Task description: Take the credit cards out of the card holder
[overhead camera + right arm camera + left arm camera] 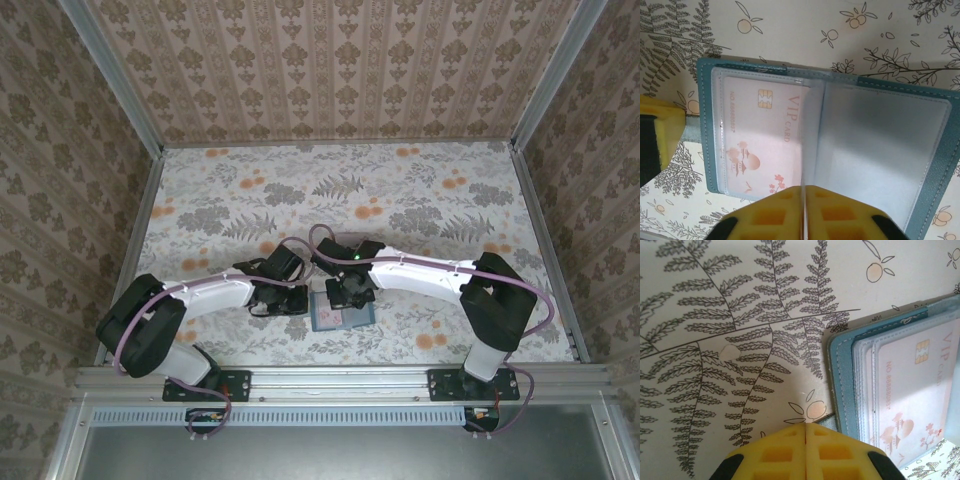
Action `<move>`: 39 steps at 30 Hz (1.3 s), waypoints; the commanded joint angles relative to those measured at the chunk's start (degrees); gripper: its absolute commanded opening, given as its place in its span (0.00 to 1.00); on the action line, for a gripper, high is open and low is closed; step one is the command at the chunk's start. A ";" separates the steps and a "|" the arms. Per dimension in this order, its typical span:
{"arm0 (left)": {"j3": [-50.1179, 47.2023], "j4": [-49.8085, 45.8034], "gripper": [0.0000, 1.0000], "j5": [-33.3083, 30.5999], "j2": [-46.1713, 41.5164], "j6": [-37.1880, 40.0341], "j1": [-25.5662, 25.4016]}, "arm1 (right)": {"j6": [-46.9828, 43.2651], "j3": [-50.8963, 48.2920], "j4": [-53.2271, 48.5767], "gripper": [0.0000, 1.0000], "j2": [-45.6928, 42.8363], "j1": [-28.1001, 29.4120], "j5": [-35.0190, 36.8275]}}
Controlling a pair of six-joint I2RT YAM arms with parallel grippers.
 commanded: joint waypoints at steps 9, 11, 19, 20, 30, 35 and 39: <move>0.66 -2.69 0.07 -0.21 2.27 0.92 -0.07 | -1.09 -2.57 -2.44 0.04 -1.45 -0.87 3.11; 0.66 -2.81 0.07 -0.19 2.24 0.93 -0.08 | -1.65 -3.11 -3.19 0.04 -1.25 -1.32 4.09; 0.55 -2.93 0.07 -0.27 3.15 0.93 -0.11 | -3.07 -6.09 -3.05 0.07 -0.12 -3.94 5.41; 0.54 -2.80 0.07 -0.21 3.26 0.80 -0.19 | -3.20 -6.24 -3.00 0.07 0.27 -4.12 5.62; 0.80 -2.72 0.07 -0.21 3.59 0.74 -0.45 | -4.02 -6.68 -5.76 0.24 2.95 -4.61 9.36; 1.65 -2.93 0.07 -0.10 3.51 0.77 -0.61 | -4.23 -6.51 -8.10 0.28 2.46 -4.60 11.72; 3.26 -3.96 0.07 -0.38 2.73 0.89 -0.88 | -4.41 -6.25 -9.55 0.29 1.70 -4.61 12.61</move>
